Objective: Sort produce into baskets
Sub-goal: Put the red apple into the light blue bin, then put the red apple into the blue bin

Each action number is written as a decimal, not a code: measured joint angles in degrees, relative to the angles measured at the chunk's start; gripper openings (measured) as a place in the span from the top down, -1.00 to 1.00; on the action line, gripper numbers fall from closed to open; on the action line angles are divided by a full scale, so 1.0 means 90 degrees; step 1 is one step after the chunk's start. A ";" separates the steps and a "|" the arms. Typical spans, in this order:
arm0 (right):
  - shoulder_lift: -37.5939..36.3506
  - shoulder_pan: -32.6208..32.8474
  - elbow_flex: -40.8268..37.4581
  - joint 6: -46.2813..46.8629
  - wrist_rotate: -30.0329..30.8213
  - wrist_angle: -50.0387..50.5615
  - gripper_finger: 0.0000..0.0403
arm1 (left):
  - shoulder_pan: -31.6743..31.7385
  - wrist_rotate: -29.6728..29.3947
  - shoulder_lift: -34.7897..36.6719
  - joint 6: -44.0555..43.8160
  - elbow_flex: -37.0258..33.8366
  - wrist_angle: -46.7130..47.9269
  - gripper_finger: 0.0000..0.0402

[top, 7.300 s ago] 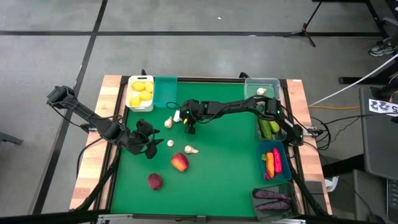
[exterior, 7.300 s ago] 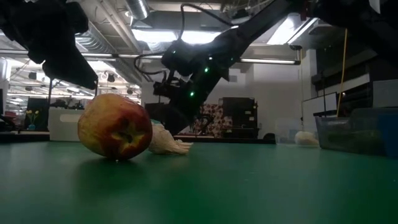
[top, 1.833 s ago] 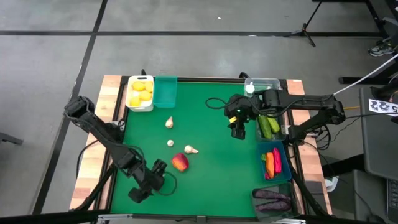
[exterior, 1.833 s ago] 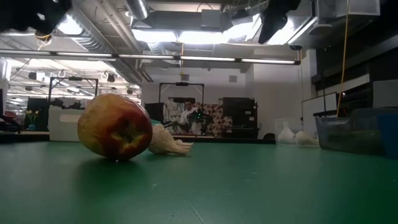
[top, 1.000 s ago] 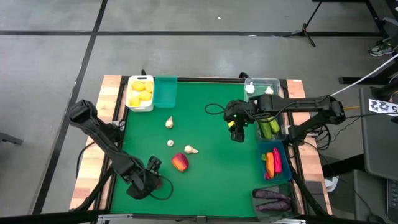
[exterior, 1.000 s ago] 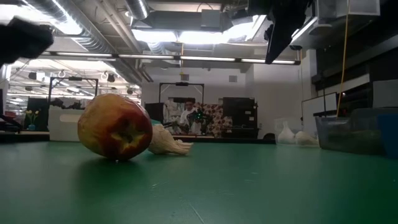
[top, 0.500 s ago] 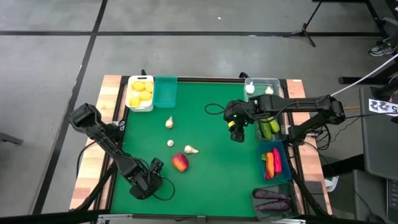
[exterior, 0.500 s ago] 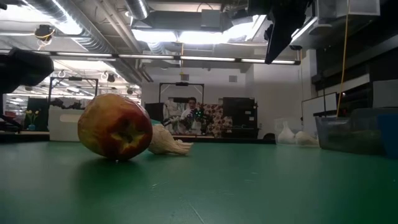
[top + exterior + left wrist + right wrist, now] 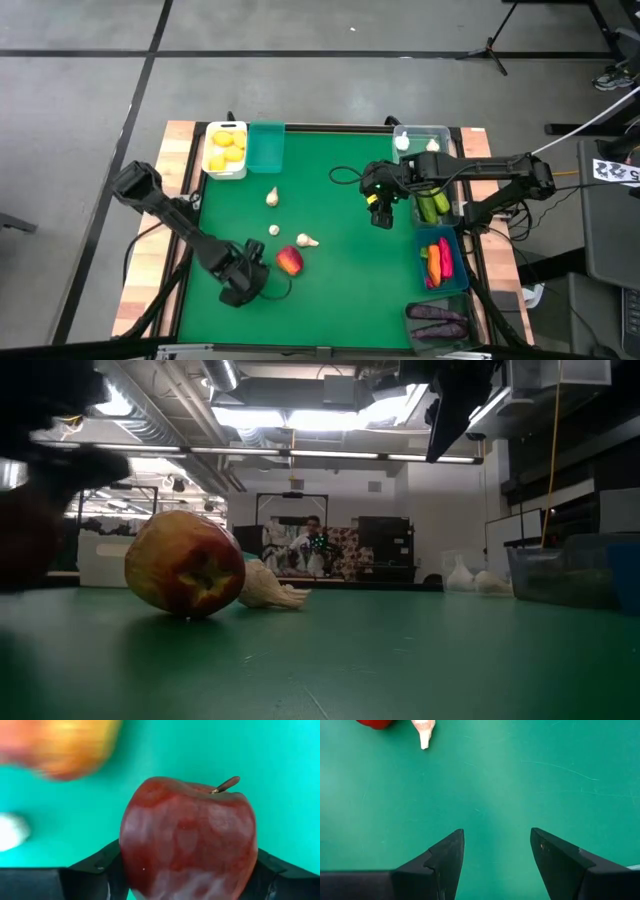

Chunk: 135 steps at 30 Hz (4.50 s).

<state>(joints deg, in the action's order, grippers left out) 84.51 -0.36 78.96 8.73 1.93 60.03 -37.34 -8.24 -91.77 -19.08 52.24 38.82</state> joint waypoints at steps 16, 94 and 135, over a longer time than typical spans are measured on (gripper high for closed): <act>0.0000 0.0002 0.0000 -0.0002 0.0002 0.0006 -0.13 | 0.3849 -0.2283 0.2584 -0.0330 0.0026 0.0746 -0.32; -0.0002 0.0002 0.0005 -0.0002 0.0002 -0.0167 -0.13 | 0.2881 0.0597 0.2564 0.2213 0.0827 -0.0086 -0.73; -0.0002 0.0002 0.0006 0.0214 0.0002 -0.0320 -0.13 | 0.2667 0.1725 -0.1279 0.4856 0.1463 -0.0464 -0.73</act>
<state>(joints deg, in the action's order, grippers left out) 84.49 -0.34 79.01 10.66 1.96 57.14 -13.34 7.29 -103.28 24.62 65.41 34.65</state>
